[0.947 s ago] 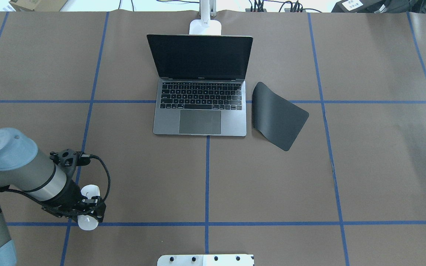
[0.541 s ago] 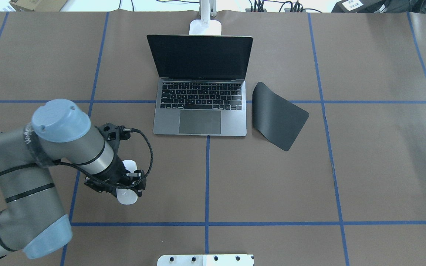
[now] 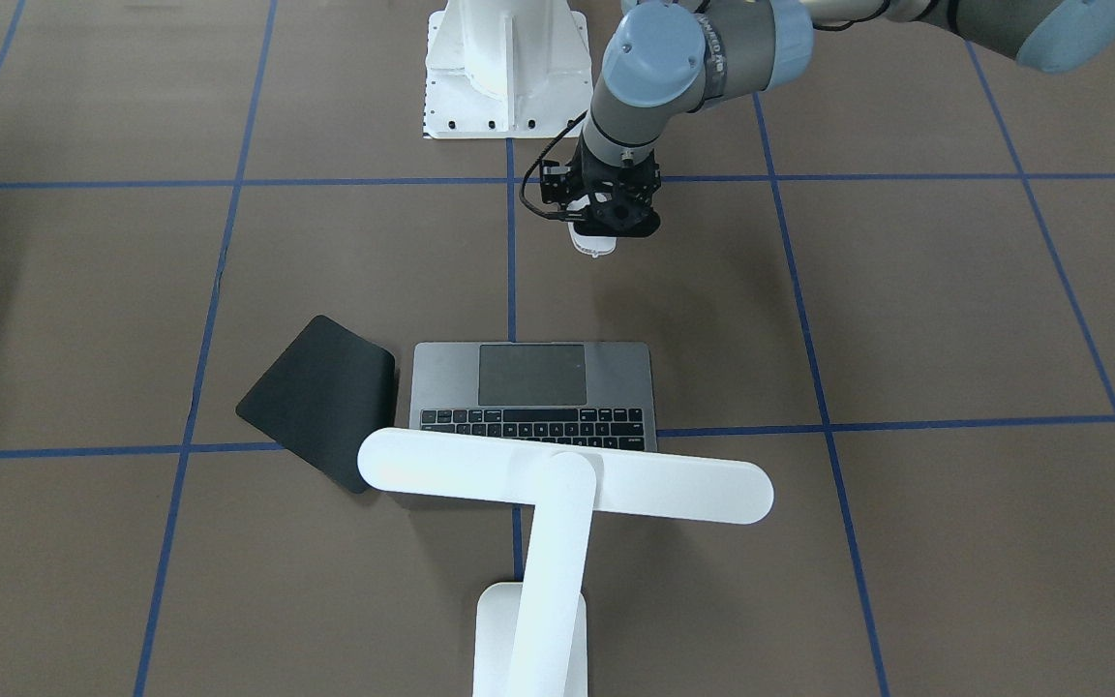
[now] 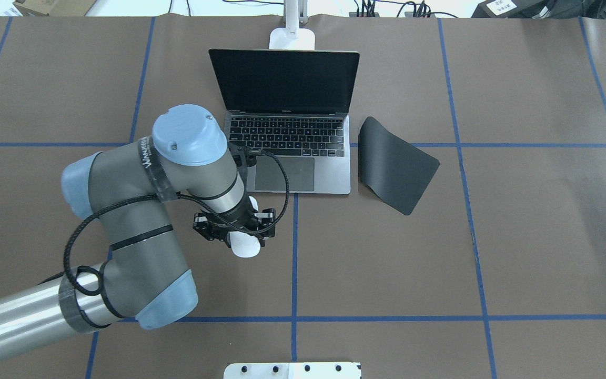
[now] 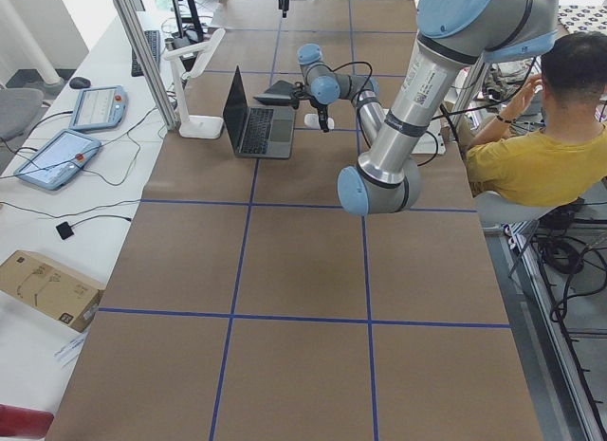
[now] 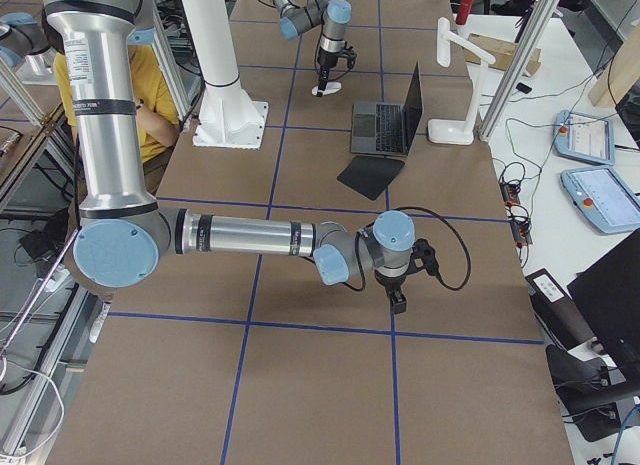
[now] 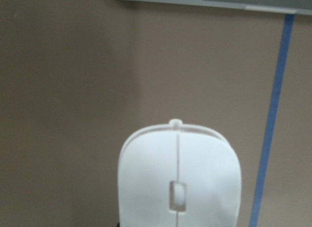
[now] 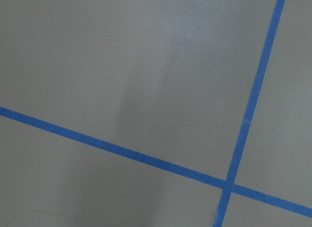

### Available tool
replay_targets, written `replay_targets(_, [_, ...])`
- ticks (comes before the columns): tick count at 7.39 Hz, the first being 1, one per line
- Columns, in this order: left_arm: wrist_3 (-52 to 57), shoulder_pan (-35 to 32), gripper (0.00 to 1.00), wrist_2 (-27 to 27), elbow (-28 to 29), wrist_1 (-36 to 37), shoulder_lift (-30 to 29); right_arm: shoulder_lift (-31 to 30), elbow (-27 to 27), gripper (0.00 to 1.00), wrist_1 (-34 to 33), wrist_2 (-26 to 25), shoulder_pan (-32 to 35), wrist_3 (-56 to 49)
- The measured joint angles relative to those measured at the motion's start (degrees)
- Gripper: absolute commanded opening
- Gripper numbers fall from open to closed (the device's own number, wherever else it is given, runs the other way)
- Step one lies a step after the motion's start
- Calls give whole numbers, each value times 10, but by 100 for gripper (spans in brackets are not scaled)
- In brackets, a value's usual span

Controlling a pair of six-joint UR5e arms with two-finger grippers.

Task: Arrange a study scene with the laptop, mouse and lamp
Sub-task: 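Carry the white mouse with the left gripper toward the mouse pad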

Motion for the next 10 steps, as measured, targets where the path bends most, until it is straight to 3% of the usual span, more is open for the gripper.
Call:
replay_targets(5, [-7,1,33,22,271,19,-254,0,-1,100,-2,1,0,1])
replay_targets(10, [-16,5,34,74,489,-42,-396,-1,-4,100,-4,1,0,2])
